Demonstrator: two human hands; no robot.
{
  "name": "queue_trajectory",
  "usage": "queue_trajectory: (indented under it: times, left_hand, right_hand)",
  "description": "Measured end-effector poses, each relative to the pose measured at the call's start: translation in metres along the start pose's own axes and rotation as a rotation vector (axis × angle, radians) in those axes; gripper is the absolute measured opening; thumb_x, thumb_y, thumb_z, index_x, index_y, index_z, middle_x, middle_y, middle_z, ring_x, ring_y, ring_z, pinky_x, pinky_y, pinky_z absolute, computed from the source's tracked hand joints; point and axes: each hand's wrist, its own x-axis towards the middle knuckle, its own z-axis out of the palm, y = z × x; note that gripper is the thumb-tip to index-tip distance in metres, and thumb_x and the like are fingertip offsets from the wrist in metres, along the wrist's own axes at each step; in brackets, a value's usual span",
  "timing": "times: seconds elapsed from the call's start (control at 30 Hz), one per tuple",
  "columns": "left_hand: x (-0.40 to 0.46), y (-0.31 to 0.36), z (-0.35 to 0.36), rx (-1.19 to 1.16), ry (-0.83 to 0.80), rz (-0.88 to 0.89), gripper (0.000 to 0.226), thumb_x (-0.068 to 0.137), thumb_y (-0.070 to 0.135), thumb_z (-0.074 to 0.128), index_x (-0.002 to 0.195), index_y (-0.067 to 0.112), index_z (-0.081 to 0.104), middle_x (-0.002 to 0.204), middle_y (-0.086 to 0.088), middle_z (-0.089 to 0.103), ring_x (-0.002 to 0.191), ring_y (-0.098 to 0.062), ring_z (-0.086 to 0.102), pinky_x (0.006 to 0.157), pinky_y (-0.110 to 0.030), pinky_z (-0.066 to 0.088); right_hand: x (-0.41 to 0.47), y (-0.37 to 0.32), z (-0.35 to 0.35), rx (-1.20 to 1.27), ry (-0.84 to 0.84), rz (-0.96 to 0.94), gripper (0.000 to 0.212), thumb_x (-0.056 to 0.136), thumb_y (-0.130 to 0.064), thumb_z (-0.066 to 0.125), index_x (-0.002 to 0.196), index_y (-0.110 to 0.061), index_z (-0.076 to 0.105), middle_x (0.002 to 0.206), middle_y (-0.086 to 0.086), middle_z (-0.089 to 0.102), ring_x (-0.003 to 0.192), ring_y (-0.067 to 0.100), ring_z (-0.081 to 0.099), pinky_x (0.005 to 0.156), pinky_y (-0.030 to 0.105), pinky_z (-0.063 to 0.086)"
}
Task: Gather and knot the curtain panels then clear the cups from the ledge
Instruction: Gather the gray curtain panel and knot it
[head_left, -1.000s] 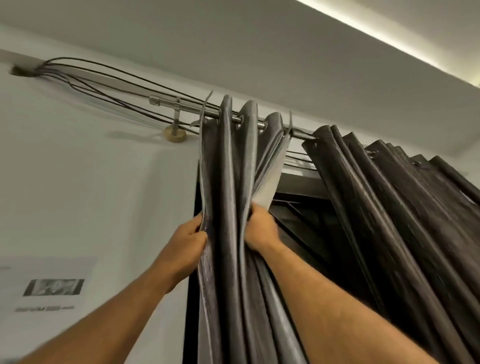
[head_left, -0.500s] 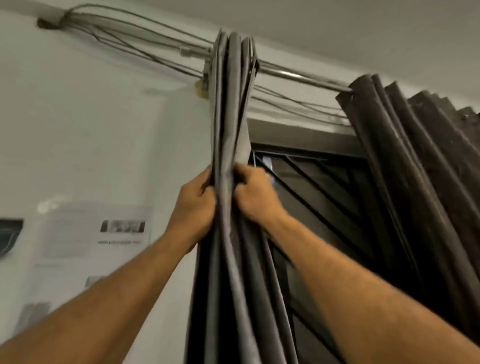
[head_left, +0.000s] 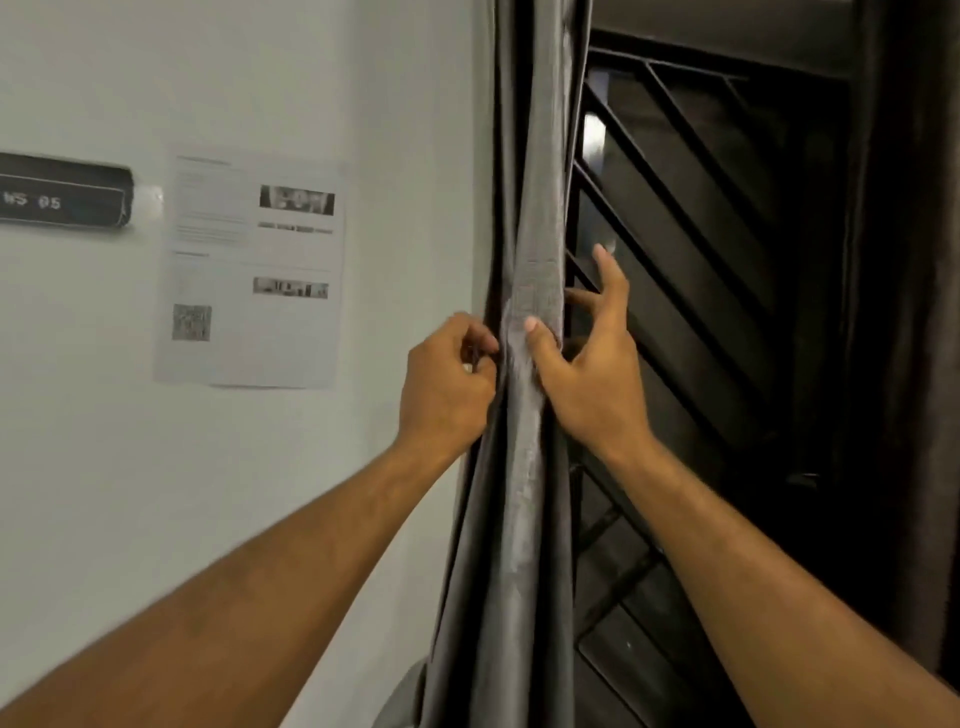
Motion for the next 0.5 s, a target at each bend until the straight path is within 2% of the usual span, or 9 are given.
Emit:
queue_trajectory:
  times: [0.07,0.13,0.17,0.23,0.3,0.37,0.4,0.43,0.5]
  left_hand:
    - [-0.019,-0.013,-0.001,0.058,-0.029,-0.073,0.021,0.086,-0.003,0.062,0.084,0.017,0.069,0.080,0.007,0.069,0.075,-0.006,0.063,0.069,-0.015,0.051]
    - [-0.042,-0.026,-0.005,0.081,-0.024,-0.130,0.022,0.086,-0.002,0.063,0.085,0.018,0.071,0.081,0.006,0.071,0.074,-0.006,0.063,0.069,-0.015,0.050]
    - [-0.053,-0.032,-0.007,0.084,-0.026,-0.154,0.021,0.087,-0.001,0.063,0.089,0.018,0.073,0.084,0.006,0.072,0.077,-0.005,0.064,0.072,-0.016,0.052]
    - [-0.075,-0.041,-0.013,0.068,-0.014,-0.202,0.022,0.090,0.006,0.065,0.106,0.017,0.076,0.095,0.006,0.074,0.086,-0.003,0.066,0.083,-0.021,0.055]
    - [-0.091,-0.045,-0.018,0.034,0.035,-0.230,0.028,0.092,0.021,0.069,0.120,0.016,0.073,0.105,0.008,0.073,0.094,-0.002,0.066,0.087,-0.022,0.056]
    - [-0.100,-0.046,-0.022,0.025,0.072,-0.227,0.042,0.090,0.042,0.070,0.123,0.015,0.070,0.110,0.009,0.071,0.097,-0.002,0.065,0.084,-0.020,0.055]
    - [-0.103,-0.046,-0.024,0.038,0.082,-0.214,0.046,0.089,0.045,0.072,0.124,0.015,0.068,0.112,0.009,0.070,0.097,-0.004,0.064,0.084,-0.021,0.054]
    - [-0.105,-0.046,-0.026,0.058,0.087,-0.197,0.044,0.090,0.040,0.073,0.125,0.015,0.067,0.114,0.009,0.068,0.098,-0.006,0.064,0.084,-0.022,0.054]
    - [-0.110,-0.045,-0.033,0.073,0.101,-0.156,0.032,0.093,0.021,0.072,0.123,0.018,0.063,0.110,0.008,0.068,0.095,-0.002,0.064,0.083,-0.018,0.053]
  right_hand:
    - [-0.024,0.005,0.001,-0.078,0.037,-0.029,0.081,0.098,-0.030,0.065,0.161,-0.035,0.014,0.148,0.001,0.047,0.122,0.020,0.062,0.092,0.043,0.060]
    - [-0.048,0.007,0.001,-0.347,0.126,-0.202,0.067,0.097,-0.014,0.063,0.158,-0.020,0.034,0.151,0.012,0.043,0.133,0.026,0.050,0.102,0.042,0.052]
    - [-0.059,0.007,0.000,-0.492,0.167,-0.316,0.055,0.096,-0.008,0.061,0.149,-0.015,0.050,0.146,0.016,0.047,0.132,0.030,0.048,0.103,0.043,0.047]
    - [-0.084,0.007,0.001,-0.657,0.135,-0.435,0.032,0.093,-0.011,0.058,0.121,-0.015,0.073,0.124,0.011,0.061,0.116,0.027,0.051,0.092,0.040,0.039]
    - [-0.107,0.004,0.005,-0.683,-0.027,-0.355,0.025,0.093,-0.023,0.056,0.109,-0.018,0.076,0.103,0.000,0.062,0.093,0.019,0.054,0.080,0.035,0.041]
    - [-0.123,-0.003,0.007,-0.579,-0.113,-0.184,0.023,0.096,-0.030,0.059,0.114,-0.021,0.072,0.097,-0.006,0.058,0.077,0.013,0.057,0.066,0.026,0.046]
    - [-0.129,-0.009,0.007,-0.518,-0.108,-0.098,0.024,0.097,-0.036,0.062,0.115,-0.022,0.069,0.098,-0.008,0.057,0.074,0.011,0.059,0.059,0.020,0.043]
    - [-0.136,-0.014,0.008,-0.469,-0.097,-0.022,0.029,0.096,-0.043,0.064,0.118,-0.024,0.064,0.103,-0.009,0.057,0.074,0.010,0.061,0.055,0.016,0.039]
    - [-0.146,-0.022,0.011,-0.389,-0.118,0.141,0.049,0.092,-0.054,0.067,0.130,-0.028,0.051,0.119,-0.012,0.057,0.087,0.013,0.067,0.062,0.025,0.047]
